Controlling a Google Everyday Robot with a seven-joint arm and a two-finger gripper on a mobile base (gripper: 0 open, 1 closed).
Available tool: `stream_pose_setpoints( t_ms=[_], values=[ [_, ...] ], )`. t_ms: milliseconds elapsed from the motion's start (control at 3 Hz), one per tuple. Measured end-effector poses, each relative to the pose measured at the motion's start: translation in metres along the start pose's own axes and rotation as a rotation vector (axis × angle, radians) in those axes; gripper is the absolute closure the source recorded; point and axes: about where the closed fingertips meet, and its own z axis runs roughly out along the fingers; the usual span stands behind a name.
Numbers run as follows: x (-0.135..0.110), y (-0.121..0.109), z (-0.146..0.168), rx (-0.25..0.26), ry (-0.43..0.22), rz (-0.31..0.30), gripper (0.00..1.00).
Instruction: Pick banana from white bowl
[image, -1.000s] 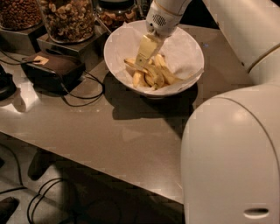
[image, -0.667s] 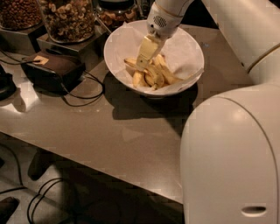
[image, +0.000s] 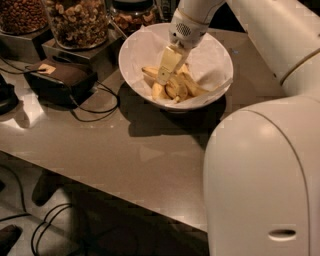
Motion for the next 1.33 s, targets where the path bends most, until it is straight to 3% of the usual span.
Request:
stream_pose_setpoints(
  t_ms=[1333],
  values=[
    [0.013,-0.006,0.026,-0.052,0.024,0.023,0.42]
  ],
)
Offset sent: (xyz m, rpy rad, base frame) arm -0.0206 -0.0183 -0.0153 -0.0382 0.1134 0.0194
